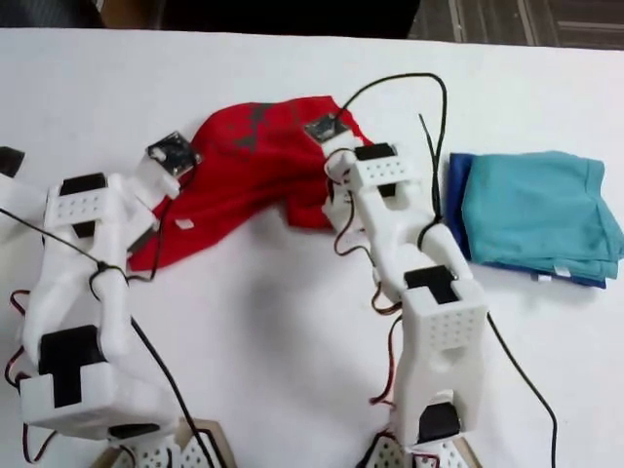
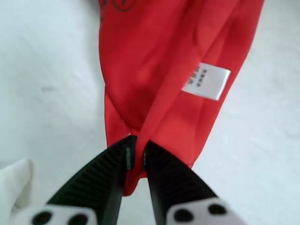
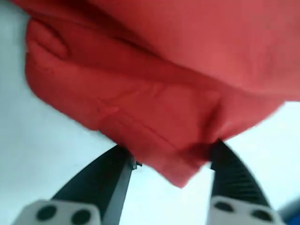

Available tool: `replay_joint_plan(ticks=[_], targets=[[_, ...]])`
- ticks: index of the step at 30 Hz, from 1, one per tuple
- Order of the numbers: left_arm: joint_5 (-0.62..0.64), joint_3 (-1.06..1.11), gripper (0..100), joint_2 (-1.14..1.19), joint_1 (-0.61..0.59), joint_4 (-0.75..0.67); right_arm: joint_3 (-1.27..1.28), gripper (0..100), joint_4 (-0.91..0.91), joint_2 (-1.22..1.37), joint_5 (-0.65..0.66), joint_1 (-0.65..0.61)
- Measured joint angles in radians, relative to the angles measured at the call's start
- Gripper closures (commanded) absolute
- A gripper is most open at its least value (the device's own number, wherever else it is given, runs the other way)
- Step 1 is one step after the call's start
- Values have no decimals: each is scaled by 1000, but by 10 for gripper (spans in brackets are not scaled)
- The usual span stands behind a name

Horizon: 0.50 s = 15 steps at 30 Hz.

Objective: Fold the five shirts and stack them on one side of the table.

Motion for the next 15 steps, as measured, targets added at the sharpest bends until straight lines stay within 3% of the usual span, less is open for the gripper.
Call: replay_joint_plan(ticks=[1,8,15], targets=[[0,0,974,0,0,0,-6,992,-2,0,0,11],[0,0,974,0,0,0,8,978,37,-66,0,26],[0,-43,974,0,2,41,8,978,118,-358,61,38]])
